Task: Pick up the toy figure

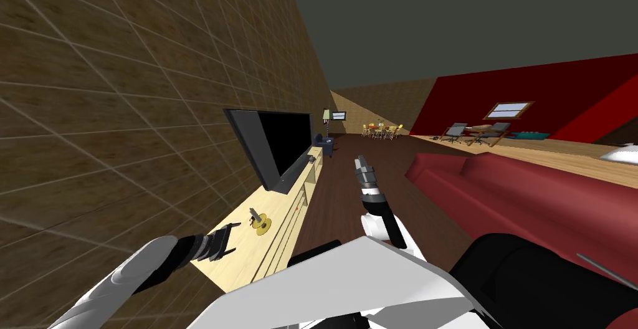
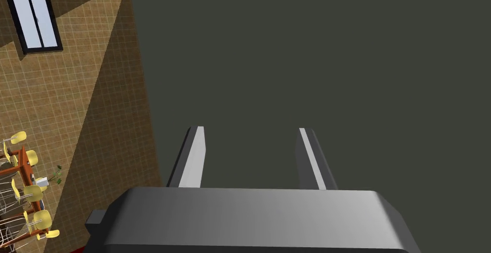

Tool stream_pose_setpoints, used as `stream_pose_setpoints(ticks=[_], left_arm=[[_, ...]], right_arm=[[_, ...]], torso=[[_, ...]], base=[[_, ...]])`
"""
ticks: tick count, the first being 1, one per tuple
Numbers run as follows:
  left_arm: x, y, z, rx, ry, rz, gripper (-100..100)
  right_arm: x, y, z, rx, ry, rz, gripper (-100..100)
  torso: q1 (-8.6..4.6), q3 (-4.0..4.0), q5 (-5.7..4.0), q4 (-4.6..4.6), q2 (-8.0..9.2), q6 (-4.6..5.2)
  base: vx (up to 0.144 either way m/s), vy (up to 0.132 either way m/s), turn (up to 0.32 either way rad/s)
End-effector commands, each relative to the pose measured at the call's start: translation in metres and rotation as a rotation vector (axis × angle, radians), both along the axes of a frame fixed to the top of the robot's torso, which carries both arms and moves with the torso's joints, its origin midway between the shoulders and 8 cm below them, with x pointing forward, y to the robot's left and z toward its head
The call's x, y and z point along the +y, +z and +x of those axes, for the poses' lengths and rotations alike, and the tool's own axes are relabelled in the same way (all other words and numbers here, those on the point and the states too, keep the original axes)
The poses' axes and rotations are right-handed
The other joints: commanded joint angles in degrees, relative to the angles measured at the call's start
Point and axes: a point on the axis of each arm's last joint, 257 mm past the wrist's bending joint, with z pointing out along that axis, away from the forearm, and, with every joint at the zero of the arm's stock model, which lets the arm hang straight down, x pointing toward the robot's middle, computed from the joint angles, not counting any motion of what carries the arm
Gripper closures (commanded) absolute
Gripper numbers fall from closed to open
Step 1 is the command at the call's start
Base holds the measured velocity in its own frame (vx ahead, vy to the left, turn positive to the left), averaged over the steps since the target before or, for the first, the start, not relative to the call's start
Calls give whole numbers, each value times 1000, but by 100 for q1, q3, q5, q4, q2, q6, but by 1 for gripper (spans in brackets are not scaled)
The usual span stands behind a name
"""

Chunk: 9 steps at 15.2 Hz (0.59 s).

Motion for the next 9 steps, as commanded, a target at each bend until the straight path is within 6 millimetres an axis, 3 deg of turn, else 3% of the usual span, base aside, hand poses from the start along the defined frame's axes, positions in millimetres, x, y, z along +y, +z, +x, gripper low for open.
stream_pose_setpoints(ticks=[1, 9], left_arm=[[13, -5, -9, 37, -22, 44, -100], [49, -20, -40, 174, -96, 159, -100]], right_arm=[[0, 0, 0, 0, 0, 0, 0], [0, 0, 0, 0, 0, 0, 0]], torso=[[0, 0, 0, 0, 0, 0], [-4, -3, -1, -2, -5, -7]], base=[[16, 32, -289], [21, 21, -191]])
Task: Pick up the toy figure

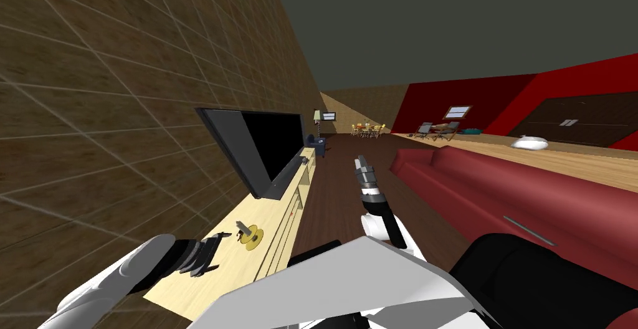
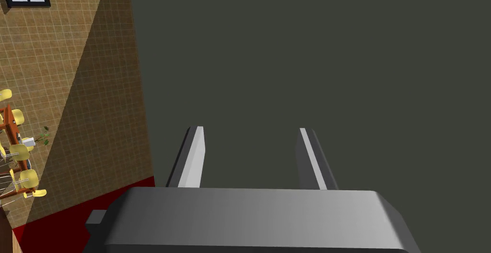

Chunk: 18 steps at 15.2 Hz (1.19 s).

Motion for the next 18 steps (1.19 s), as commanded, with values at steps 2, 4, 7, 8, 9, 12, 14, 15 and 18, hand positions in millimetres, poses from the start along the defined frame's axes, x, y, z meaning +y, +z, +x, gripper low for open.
stream_pose_setpoints(ticks=[2, 4, 7, 8, 9, 12, 14, 15, 18], left_arm=[[9, -4, -10, 41, -22, 34, -100], [17, -8, -20, 87, -45, 61, -100], [25, -14, -39, 165, -84, 86, -100], [28, -14, -41, 174, -88, 100, -100], [29, -17, -49, 209, -105, 105, -100], [33, -20, -60, 249, -125, 120, -100], [33, -22, -67, 281, -141, 125, -100], [33, -24, -74, 308, -155, 128, -100], [33, -25, -76, 321, -161, 129, -100]], right_arm=[[0, 0, 0, 0, 0, 0, 0], [0, 0, 0, 0, 0, 0, 0], [0, 0, 0, 0, 0, 0, 0], [0, 0, 0, 0, 0, 0, 0], [0, 0, 0, 0, 0, 0, 0], [0, 0, 0, 0, 0, 0, 0], [0, 0, 0, 0, 0, 0, 0], [0, 0, 0, 0, 0, 0, 0], [0, 0, 0, 0, 0, 0, 0]], torso=[[0, -1, 0, -1, -1, -1], [1, -1, 0, 0, -1, 0], [3, -5, 1, -2, -8, -2], [4, -7, 1, -3, -12, 0], [4, -7, 1, -3, -12, -4], [1, -6, 1, -2, -9, -2], [0, -4, 1, -2, -7, -2], [-1, -4, 0, -2, -6, -3], [-1, -6, 0, -3, -11, -2]], base=[[26, 24, -186], [29, 28, -243], [45, 35, -273], [49, 37, -181], [44, 38, -217], [37, 30, -190], [33, 27, -184], [33, 28, -157], [38, 28, -157]])
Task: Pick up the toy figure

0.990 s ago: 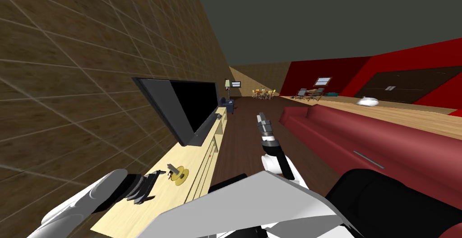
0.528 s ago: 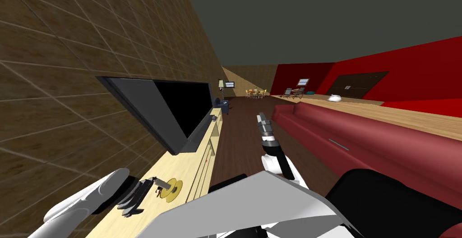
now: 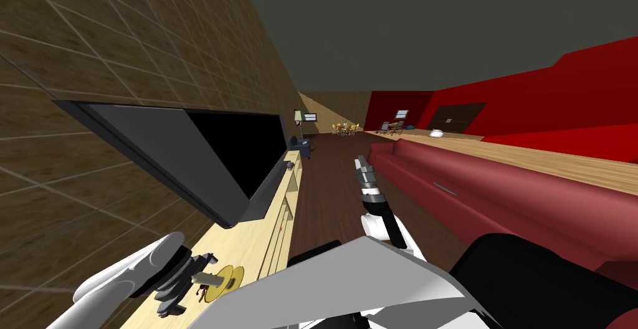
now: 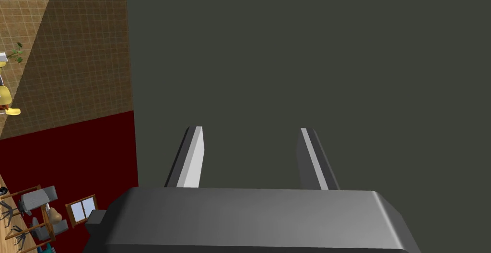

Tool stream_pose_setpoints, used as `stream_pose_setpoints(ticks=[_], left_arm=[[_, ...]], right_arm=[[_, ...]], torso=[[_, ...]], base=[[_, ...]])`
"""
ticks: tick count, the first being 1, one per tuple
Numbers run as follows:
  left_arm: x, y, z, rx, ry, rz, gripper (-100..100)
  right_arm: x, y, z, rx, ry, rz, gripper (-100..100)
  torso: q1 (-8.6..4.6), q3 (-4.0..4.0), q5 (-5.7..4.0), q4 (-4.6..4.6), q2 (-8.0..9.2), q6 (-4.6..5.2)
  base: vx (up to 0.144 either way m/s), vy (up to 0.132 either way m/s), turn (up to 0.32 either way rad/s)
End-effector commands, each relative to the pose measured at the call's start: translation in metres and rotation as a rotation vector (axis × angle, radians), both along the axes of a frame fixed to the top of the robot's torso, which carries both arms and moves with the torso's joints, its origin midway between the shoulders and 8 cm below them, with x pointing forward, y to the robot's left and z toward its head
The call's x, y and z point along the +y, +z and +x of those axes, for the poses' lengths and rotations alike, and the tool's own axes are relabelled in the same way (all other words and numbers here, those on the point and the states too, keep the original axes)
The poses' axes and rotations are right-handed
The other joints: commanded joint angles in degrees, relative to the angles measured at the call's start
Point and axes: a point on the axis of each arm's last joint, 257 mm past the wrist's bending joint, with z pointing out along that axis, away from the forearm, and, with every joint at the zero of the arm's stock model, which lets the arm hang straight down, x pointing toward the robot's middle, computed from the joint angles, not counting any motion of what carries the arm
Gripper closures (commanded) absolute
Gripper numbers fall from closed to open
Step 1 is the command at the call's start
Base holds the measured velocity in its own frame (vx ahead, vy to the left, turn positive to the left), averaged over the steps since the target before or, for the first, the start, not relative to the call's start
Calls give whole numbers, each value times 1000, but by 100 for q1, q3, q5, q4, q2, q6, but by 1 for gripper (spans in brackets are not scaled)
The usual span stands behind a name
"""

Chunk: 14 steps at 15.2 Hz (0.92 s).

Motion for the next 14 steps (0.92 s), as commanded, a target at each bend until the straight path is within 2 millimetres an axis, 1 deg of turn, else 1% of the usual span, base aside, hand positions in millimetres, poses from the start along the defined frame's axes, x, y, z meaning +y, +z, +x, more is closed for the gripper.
stream_pose_setpoints(ticks=[1, 4, 5, 6, 10, 11, 13, 14], left_arm=[[-4, -10, -3, -7, 3, 1, -100], [-8, -21, -6, -13, 7, 1, -100], [-6, -15, -6, -8, 5, -1, -100], [-6, -16, -6, -10, 5, 1, 100], [-6, -16, -5, -11, 5, 1, 100], [-2, -6, -2, -4, 2, 0, 100], [0, 0, 0, 0, 0, 0, 100], [-1, -4, -1, -6, 1, 2, 100]], right_arm=[[0, 0, 0, 0, 0, 0, 0], [0, 0, 0, 0, 0, 0, 0], [0, 0, 0, 0, 0, 0, 0], [0, 0, 0, 0, 0, 0, 0], [0, 0, 0, 0, 0, 0, 0], [0, 0, 0, 0, 0, 0, 0], [0, 0, 0, 0, 0, 0, 0], [0, 0, 0, 0, 0, 0, 0]], torso=[[0, 0, 0, 0, 0, 0], [-4, 11, 0, 4, 20, -2], [-4, 13, 0, 5, 23, -2], [-6, 13, -1, 5, 23, -2], [-10, 10, -2, 3, 18, -4], [-10, 10, -2, 3, 18, -3], [-16, 8, -8, 3, 12, -4], [-19, 6, -8, 2, 10, -4]], base=[[1, 15, -27], [-20, 13, -23], [-14, 8, -7], [0, 0, 0], [0, 0, -3], [7, -8, 42], [20, -18, 33], [14, -10, 9]])
